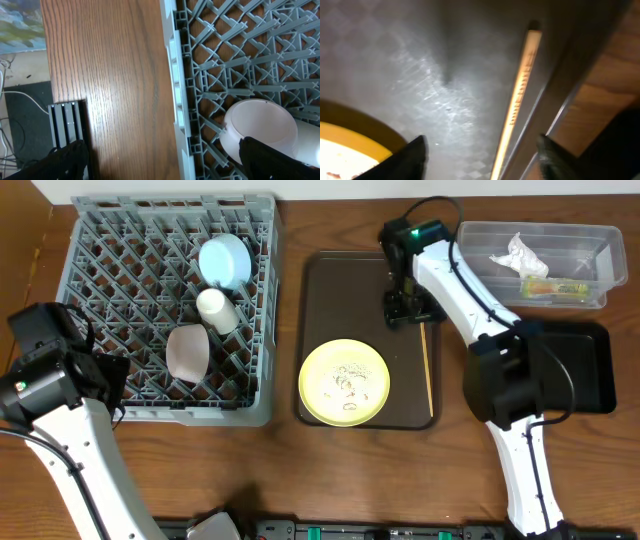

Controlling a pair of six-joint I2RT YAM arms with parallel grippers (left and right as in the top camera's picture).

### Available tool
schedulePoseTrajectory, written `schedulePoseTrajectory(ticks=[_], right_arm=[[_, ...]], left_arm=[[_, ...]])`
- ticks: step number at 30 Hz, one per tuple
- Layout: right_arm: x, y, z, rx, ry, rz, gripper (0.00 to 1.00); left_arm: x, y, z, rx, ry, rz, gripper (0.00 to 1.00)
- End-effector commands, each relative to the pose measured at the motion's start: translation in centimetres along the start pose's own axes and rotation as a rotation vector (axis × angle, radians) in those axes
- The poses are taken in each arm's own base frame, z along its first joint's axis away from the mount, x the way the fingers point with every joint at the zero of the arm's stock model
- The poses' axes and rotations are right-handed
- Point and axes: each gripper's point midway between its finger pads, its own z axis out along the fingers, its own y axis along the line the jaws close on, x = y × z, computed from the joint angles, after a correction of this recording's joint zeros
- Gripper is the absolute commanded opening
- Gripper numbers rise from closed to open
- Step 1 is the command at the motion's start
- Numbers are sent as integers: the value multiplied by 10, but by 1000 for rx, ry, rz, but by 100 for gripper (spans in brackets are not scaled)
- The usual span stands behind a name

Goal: Sort waste into correct bins and load items into the dishwasher

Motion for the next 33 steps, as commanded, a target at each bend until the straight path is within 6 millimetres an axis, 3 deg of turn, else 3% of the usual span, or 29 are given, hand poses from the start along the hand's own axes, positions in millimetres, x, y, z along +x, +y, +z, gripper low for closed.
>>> schedulePoseTrajectory(ticks=[1,12,17,20,21,24,29,32,33], right_arm=[[-2,-12,5,5,9,20,61],[10,-9,45,-13,57,21,51],[13,-8,57,-22,65,26,32],[15,-7,65,-24,67,32,6],[16,-6,68,-25,66,30,1],[18,-1,71,-41,69,36,1],[11,16,51,-143,63,39,1],[4,27,22,-213,51,39,1],[-1,37,0,-266,30,34,1]], left_arm=[[-4,2,-4,2,-16,-13,98],[-4,2,-4,2,-16,-13,98],[-4,2,-4,2,-16,-13,98],[-4,2,-4,2,-16,-13,98],[-4,2,-4,2,-16,-14,98],[-4,2,-4,2,-16,-14,98],[-4,2,-4,2,-16,-13,98],[-4,2,-4,2,-16,-13,98],[-4,2,-4,2,-16,-14,98]])
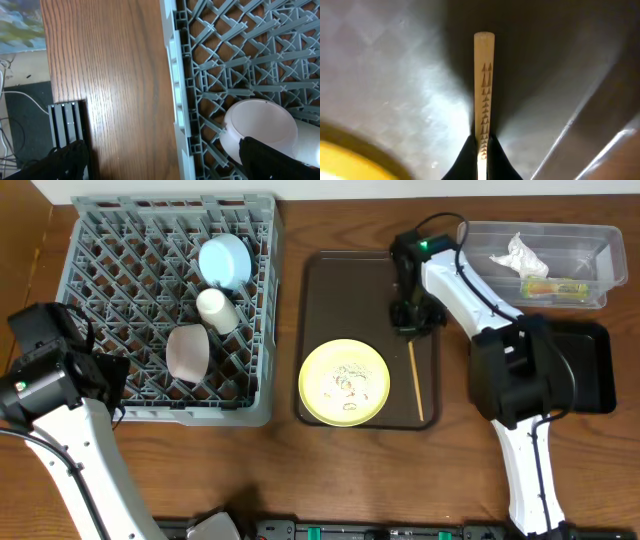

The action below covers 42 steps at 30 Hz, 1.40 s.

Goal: Sort waste into correct bins and load items into the dishwasher

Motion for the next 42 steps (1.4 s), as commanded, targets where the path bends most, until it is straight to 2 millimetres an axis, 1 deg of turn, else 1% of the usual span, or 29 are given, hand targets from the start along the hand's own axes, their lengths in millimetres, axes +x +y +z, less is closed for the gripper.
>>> schedulePoseTrajectory(ticks=[1,2,4,8,11,12,13,14,17,19,21,26,33,34,38,39,40,41,42], right_arm=[[-11,40,-40,-167,-40,-17,1],[-12,47,-50,-197,-50,-25,1],[-14,70,-72,-292,-77,-54,1],[-17,133,-111,-546,-132,-137,1],[-23,167,-120,-619,-175,-113,1],[-26,190,-124,-654,-201,-94,1],[-26,204,-126,-676,-217,-92,1],[-26,232,-134,-724,-254,-105,1],[-20,275,-148,-803,-311,-151,1],[-15,295,-154,-836,-331,-160,1],[-13,306,-155,-843,-344,-143,1],[-11,313,-144,-778,-382,-93,1],[-10,315,-124,-680,-431,-65,2],[-11,314,-122,-659,-446,-57,7],[-11,314,-117,-604,-492,-69,8],[-10,316,-116,-591,-503,-89,10],[-9,317,-116,-588,-507,-102,14],[-8,317,-116,-584,-510,-115,22],[-8,317,-116,-581,-514,-127,36]], left_arm=[[-4,2,-4,2,-16,-14,98],[-4,2,-4,2,-16,-14,98],[-4,2,-4,2,-16,-13,98],[-4,2,-4,2,-16,-14,98],[-4,2,-4,2,-16,-13,98],[-4,2,-4,2,-16,-14,98],[-4,2,-4,2,-16,-14,98],[-4,2,-4,3,-16,-14,98],[-4,2,-4,2,-16,-13,98],[-4,2,-4,2,-16,-14,98],[-4,2,-4,2,-16,-13,98],[-4,2,-4,2,-16,-14,98],[-4,2,-4,2,-16,-14,98],[-4,2,-4,2,-16,-14,98],[-4,2,-4,2,-16,-13,98],[-4,2,-4,2,-16,-13,98],[-4,2,-4,2,-16,-14,98],[-4,2,-4,2,-16,-13,98],[-4,2,-4,2,-16,-13,98]])
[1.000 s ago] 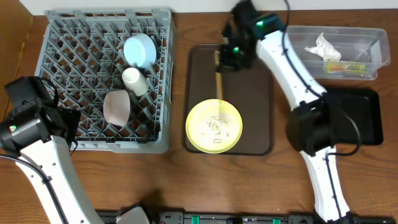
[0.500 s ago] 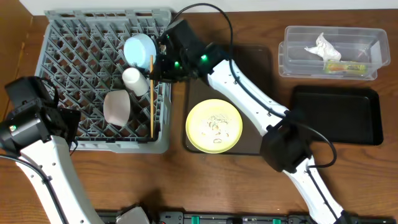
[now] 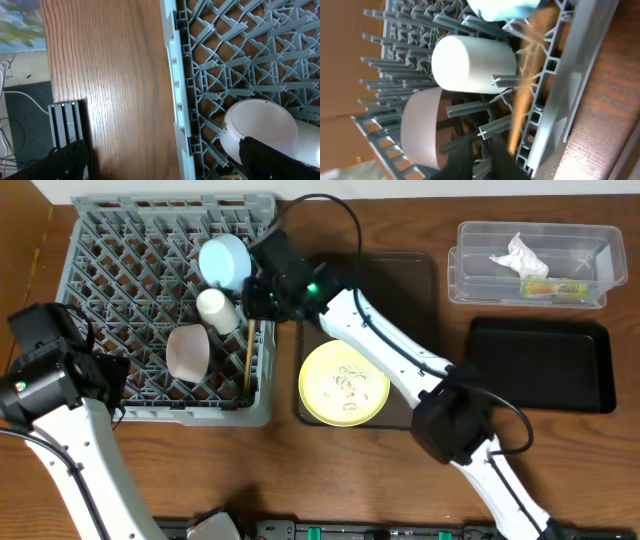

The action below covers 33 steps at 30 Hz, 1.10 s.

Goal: Sort waste into correct bins and load items into the dishwasher

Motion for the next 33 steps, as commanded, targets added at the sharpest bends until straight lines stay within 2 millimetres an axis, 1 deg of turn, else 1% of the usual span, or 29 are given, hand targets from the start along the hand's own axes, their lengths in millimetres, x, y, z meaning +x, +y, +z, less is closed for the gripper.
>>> schedulePoseTrajectory(ticks=[1,2,4,7,8,10,13,14,15,16,17,20,22,24,27,30,31,32,33], right_arm=[[2,-1,0,34,-23,-66,44],[3,0,0,29,-15,-77,47],[3,3,-4,1,4,-91,50],[-5,9,-21,-48,15,-112,55],[-14,7,-38,-46,4,-105,56],[-28,2,-63,-35,-18,-111,58],[-39,-11,-104,3,-27,-132,73],[-40,-17,-120,25,-25,-152,81],[-40,-27,-139,64,-20,-168,91],[-40,-36,-152,101,-17,-172,96],[-39,-49,-166,158,-12,-164,99],[-30,-88,-194,336,13,-110,99],[-18,-111,-204,448,56,-93,99],[-2,-136,-208,571,122,-92,99],[19,-159,-202,664,216,-106,97],[41,-176,-180,689,291,-103,96],[55,-186,-163,690,327,-105,94],[67,-196,-147,685,353,-104,87],[72,-202,-139,683,361,-103,78]], left_arm=[[-4,2,-4,2,-16,-14,98],[-4,2,-4,2,-16,-14,98],[-4,2,-4,2,-16,-14,98],[-4,2,-4,2,-16,-14,98],[-4,2,-4,2,-16,-14,98],[-4,2,-4,2,-17,-14,98],[-4,2,-4,2,-16,-14,98],[-4,2,-4,3,-16,-14,98],[-4,2,-4,2,-16,-14,98],[-4,2,-4,2,-16,-14,98],[-4,2,-4,2,-16,-14,98],[-4,2,-4,2,-16,-14,98],[-4,2,-4,2,-16,-14,98],[-4,2,-4,2,-16,-14,98],[-4,2,-4,2,-16,-14,98],[-4,2,-4,2,-16,-14,98],[-4,2,-4,2,-16,-14,98],[-4,2,-4,2,-16,-14,98],[-4,2,-4,2,-16,-14,98]])
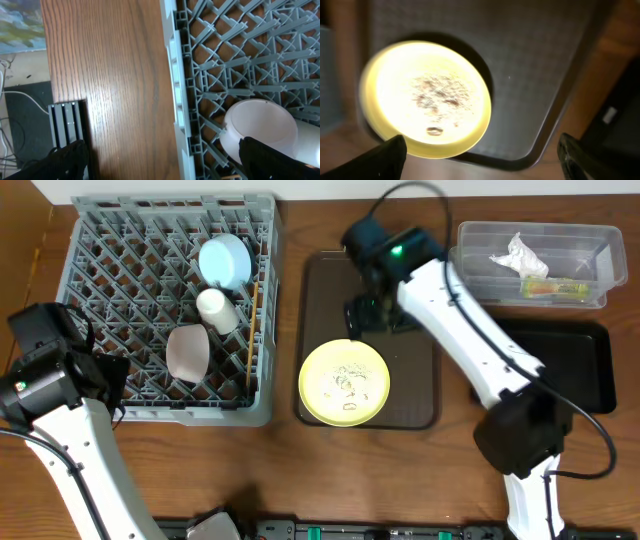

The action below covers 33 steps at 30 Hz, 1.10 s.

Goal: Sort waste into correct bins and load items into the dishwasher

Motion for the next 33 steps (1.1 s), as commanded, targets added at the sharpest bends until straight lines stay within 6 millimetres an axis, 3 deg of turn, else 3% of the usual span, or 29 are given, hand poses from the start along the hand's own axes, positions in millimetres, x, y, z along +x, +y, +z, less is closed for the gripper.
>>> schedulePoseTrajectory(ticks=[1,3,5,8,10,21,23,33], right_arm=[[21,3,46,35,67,-47,72],[25,2,65,28,73,-46,59],[27,0,78,25,76,-41,52],[30,-6,93,26,79,-31,33],[29,-9,102,23,72,-22,26],[25,-17,131,9,22,-8,20],[22,-24,131,36,12,-1,15],[-19,-78,114,69,-62,142,16]], left_arm=[[-4,2,-4,3,-16,-13,98],[-4,2,-4,3,-16,-13,98],[-4,2,-4,3,-16,-13,98],[-4,2,-4,3,-16,-13,98],[-4,2,-4,3,-16,-13,98],[-4,2,-4,3,-16,-13,98],[-4,2,-4,3,-16,-13,98],[-4,2,-4,3,-16,-13,98]])
